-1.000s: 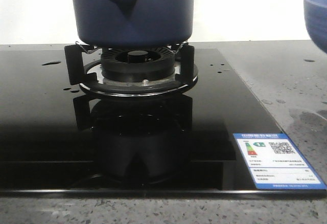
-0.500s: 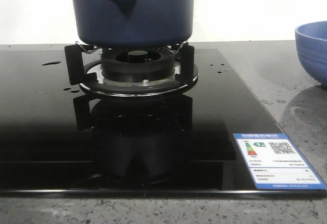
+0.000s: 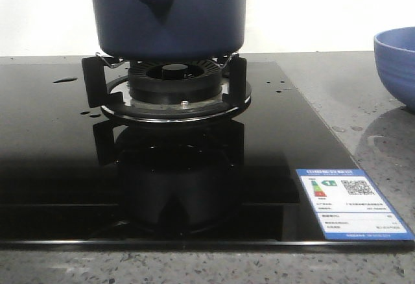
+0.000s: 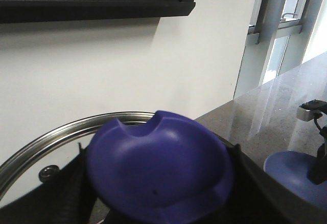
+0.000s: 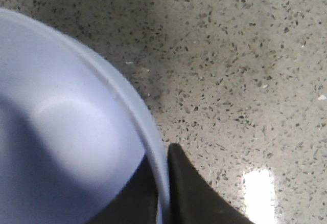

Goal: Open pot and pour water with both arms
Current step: 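Set the blue bowl on the counter and open the right gripper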

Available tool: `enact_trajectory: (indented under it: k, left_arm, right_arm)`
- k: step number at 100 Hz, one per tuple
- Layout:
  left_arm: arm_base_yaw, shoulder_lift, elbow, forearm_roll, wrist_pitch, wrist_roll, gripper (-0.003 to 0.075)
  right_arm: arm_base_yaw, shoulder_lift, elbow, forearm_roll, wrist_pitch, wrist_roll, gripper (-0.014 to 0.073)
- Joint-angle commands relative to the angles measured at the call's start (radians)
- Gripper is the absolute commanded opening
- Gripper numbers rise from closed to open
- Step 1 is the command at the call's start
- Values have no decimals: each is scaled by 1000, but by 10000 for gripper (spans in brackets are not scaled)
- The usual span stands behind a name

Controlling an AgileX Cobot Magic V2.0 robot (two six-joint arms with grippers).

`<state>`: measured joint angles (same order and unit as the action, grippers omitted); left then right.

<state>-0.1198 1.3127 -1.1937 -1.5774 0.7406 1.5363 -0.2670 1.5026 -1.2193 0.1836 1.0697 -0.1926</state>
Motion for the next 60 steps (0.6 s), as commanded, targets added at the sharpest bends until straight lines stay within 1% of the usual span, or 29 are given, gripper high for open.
enact_trajectory:
  k: [1, 15, 22, 27, 34, 46, 51, 55, 60]
  left_arm:
    - [-8, -33, -38, -80, 9, 1, 378]
    - [-8, -33, -38, -80, 9, 1, 378]
    - [-8, -33, -38, -78, 9, 1, 378]
    - [-8, -33, -38, -78, 9, 1, 378]
    - [-8, -33, -38, -78, 9, 1, 378]
    - [-8, -33, -38, -78, 9, 1, 378]
    - [-8, -33, -38, -78, 9, 1, 378]
    - [-8, -33, -38, -78, 11, 1, 378]
    - [-8, -33, -38, -78, 13, 1, 378]
  right_arm:
    - [-8, -26, -29, 11, -28, 1, -45]
    - [-8, -26, -29, 11, -30, 1, -41]
    - [-8, -26, -29, 11, -30, 1, -8]
    - [-8, -26, -29, 11, -30, 1, 34]
    - [-8, -26, -29, 11, -30, 1, 119]
    - [-8, -35, -38, 11, -28, 1, 314]
    - [-8, -44, -49, 11, -22, 1, 378]
    - [-8, -50, -66, 11, -10, 1, 409]
    - [-8, -63, -92, 11, 8, 1, 416]
